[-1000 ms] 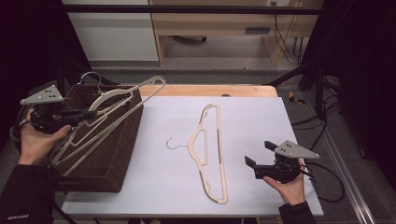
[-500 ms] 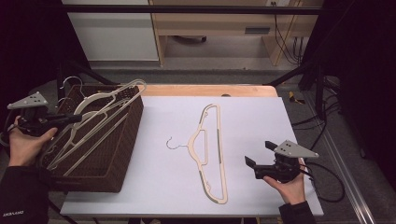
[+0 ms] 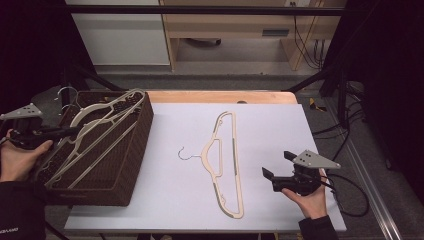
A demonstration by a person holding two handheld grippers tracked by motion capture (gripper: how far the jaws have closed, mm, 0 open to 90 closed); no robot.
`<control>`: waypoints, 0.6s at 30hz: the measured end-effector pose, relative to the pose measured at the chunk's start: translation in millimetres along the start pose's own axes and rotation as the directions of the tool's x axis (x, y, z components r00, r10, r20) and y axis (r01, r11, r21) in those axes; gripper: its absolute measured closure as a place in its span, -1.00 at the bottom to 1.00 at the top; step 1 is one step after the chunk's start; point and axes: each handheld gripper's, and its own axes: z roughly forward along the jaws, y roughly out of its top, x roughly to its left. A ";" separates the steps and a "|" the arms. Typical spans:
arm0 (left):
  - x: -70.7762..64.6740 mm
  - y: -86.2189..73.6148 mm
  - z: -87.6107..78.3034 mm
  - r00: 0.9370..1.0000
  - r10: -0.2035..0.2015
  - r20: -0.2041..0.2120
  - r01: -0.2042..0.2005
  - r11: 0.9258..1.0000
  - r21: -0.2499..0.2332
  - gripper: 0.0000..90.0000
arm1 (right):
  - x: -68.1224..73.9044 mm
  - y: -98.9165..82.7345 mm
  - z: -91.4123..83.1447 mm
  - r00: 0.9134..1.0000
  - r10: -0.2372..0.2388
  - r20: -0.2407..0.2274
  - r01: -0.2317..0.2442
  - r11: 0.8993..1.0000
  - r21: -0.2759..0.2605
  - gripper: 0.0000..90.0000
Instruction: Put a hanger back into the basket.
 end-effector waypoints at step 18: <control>8.1 -42.9 47.1 0.977 -0.150 -0.155 0.180 0.961 0.209 0.84 | 2.3 -1.0 3.6 1.000 -0.004 -0.007 0.004 1.000 0.016 -0.82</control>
